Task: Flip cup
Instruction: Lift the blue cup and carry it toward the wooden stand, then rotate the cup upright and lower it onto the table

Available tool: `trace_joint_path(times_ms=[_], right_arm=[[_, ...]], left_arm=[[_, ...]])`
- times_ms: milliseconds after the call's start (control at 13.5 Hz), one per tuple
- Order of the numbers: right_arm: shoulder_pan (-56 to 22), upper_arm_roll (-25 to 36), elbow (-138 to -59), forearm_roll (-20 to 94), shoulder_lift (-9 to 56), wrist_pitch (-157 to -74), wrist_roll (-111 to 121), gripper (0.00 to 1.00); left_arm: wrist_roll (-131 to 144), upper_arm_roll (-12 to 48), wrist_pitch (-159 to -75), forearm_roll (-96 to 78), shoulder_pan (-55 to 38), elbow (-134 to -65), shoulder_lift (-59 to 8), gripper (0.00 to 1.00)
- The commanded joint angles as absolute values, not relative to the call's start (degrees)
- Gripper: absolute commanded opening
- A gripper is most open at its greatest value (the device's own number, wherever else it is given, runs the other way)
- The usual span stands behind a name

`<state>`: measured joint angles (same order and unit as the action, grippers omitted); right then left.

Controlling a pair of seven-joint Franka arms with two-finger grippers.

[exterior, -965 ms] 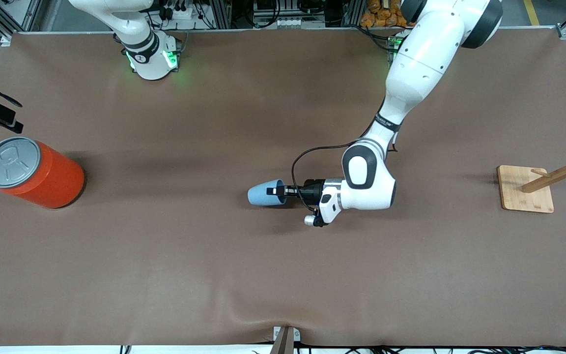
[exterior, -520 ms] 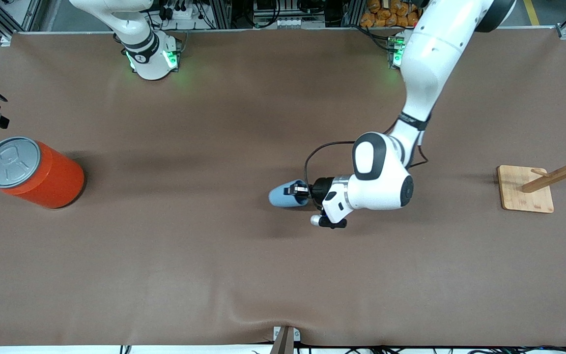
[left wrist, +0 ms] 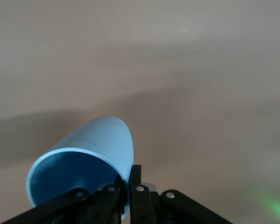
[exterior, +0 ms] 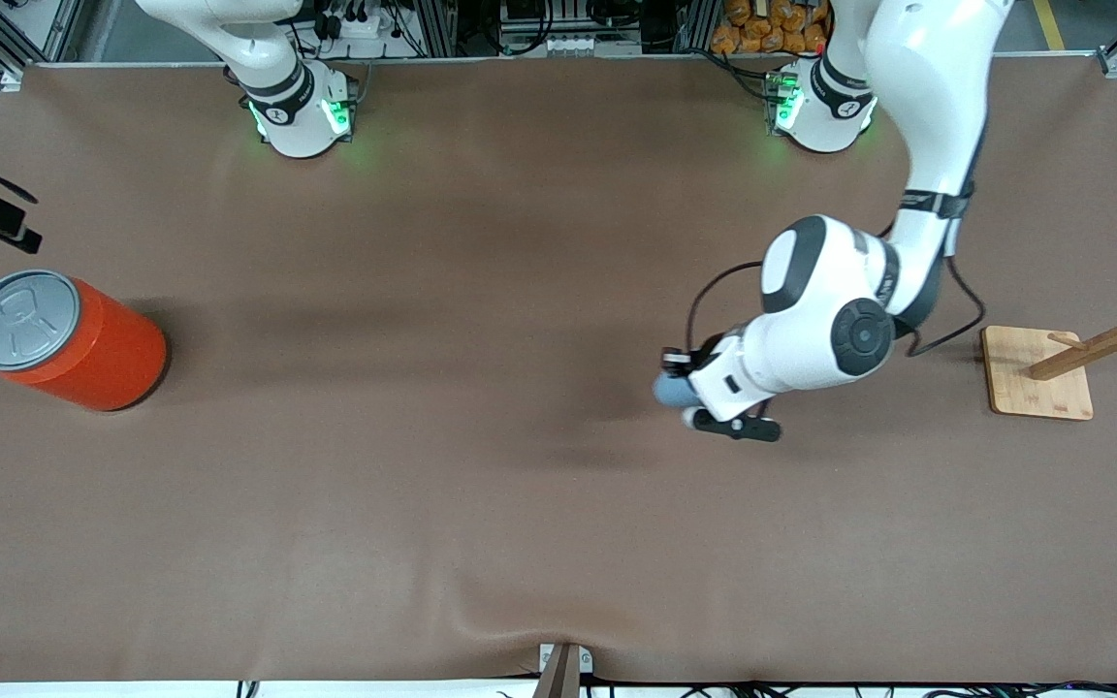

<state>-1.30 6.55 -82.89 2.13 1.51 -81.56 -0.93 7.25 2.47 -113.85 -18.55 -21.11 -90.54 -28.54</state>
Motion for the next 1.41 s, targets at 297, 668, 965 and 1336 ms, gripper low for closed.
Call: trace_joint_path(times_ms=[297, 668, 965, 1336], right_arm=[[-2.4, 6.2, -82.5, 0.2, 0.9, -81.4, -2.1, 1.0], [-2.0, 6.3, -82.5, 0.2, 0.8, -83.9, -2.2, 1.0], [-3.0, 6.2, -82.5, 0.3, 0.9, -86.2, -2.3, 1.0], [-3.0, 6.2, -82.6, 0.2, 0.9, -86.8, -2.3, 1.0]], left_arm=[[6.8, 2.8, -112.8, -5.5, -12.8, -101.2, -21.9, 0.0], [6.6, 2.9, -117.8, 1.3, -8.5, -106.8, -22.6, 0.0], [6.7, 2.9, -119.9, 1.4, -8.3, -108.8, -24.2, 0.01], [7.6, 3.2, -119.9, 1.5, -8.8, -108.7, -24.4, 1.0]])
